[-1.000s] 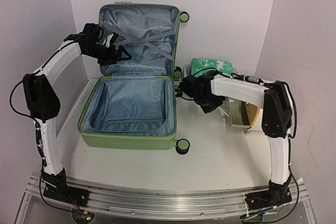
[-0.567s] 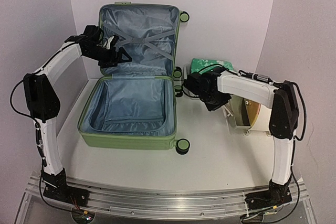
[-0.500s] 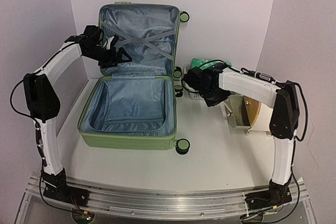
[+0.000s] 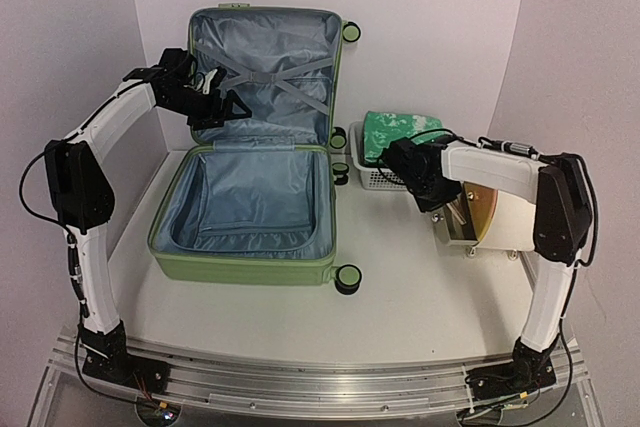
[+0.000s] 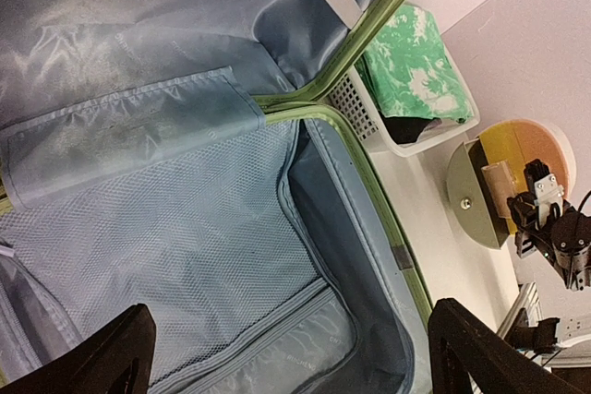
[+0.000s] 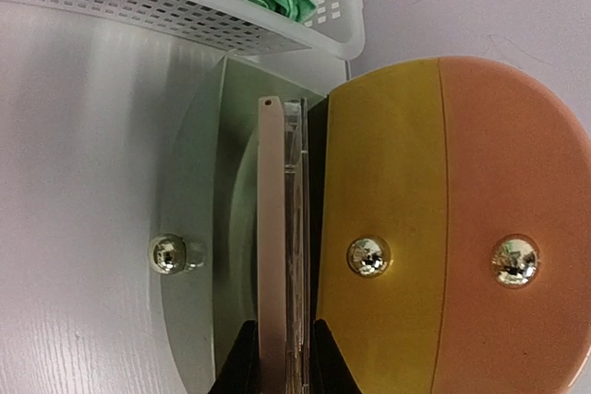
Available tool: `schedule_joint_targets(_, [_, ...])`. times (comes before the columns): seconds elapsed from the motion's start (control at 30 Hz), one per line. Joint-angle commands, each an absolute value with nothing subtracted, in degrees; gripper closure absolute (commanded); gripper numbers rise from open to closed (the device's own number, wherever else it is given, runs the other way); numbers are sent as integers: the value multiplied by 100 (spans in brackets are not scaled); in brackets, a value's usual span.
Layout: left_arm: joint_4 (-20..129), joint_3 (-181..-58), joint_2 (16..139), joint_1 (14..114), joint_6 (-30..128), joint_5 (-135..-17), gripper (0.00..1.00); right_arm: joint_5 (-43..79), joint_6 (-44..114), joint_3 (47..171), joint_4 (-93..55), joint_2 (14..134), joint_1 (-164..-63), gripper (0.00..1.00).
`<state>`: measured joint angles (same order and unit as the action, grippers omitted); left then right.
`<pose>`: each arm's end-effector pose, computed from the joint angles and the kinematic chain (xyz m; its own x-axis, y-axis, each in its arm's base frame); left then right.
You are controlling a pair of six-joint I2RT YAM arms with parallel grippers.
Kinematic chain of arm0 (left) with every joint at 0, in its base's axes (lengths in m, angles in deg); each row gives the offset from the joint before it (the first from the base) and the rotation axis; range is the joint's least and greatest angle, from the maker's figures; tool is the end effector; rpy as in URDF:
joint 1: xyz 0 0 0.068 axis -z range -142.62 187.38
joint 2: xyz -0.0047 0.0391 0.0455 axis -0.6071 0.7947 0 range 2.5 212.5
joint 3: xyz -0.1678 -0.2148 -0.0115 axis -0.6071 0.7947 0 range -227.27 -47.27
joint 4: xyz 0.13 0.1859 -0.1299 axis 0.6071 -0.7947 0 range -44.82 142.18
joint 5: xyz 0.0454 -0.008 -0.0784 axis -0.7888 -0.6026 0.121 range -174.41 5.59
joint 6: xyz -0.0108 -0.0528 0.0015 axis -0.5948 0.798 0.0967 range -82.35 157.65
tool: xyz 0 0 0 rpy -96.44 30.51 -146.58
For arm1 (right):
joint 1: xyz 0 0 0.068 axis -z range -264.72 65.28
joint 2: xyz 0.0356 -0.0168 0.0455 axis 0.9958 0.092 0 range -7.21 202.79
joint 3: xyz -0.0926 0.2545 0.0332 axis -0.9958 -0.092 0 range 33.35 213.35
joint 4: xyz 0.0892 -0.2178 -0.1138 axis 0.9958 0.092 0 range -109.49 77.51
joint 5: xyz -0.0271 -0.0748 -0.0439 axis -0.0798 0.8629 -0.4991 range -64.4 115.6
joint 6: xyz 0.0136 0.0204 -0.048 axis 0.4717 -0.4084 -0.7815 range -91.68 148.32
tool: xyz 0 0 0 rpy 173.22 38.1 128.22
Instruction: Open, take out, and arrange the luggage
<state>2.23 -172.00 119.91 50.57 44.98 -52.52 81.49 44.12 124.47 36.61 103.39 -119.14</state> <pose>0.4372 -0.1218 0.3680 -0.7270 0.0591 -0.6841 0.4834 0.7516 -0.4487 0.3361 0.1946 0.2444 -0.8088 -0.3693 -0.4578 0.0759 0.7063 -0.7038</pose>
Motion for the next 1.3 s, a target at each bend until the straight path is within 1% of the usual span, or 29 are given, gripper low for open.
schedule_joint_targets(0.0, [337,-17167,11904,5063,4460,-5139,0,8146,4147,12179,2914,10352,-11753,100])
schedule_joint_targets(0.17, [340,-17114,11883,5060,4441,-5156,0,8075,3844,11741,2416,10338,-11459,100])
schedule_joint_targets(0.33, [345,-17132,11863,5060,4433,-5156,1,8013,3531,11561,2130,10347,-11300,100])
schedule_joint_targets(0.43, [347,-17129,11870,5064,4433,-5169,0,7934,3338,11512,2015,10385,-11283,90])
schedule_joint_targets(0.63, [339,-17116,11854,5059,4406,-5165,0,7835,3220,11435,2014,10332,-11272,63])
schedule_joint_targets(0.83, [338,-17118,11877,5059,4410,-5140,0,7592,2982,11430,2014,10151,-11268,59])
schedule_joint_targets(0.93, [344,-17137,11898,5065,4421,-5114,0,7352,2881,11542,2241,10138,-11280,53])
schedule_joint_targets(1.1, [347,-17158,11912,5061,4422,-5106,0,6938,2648,11740,2513,9856,-11285,53])
schedule_joint_targets(1.17, [349,-17160,11928,5061,4430,-5101,0,6481,2676,11888,2524,9789,-11335,56])
schedule_joint_targets(1.27, [365,-17183,11973,5061,4460,-5058,1,6226,2395,12053,2417,9952,-11711,61])
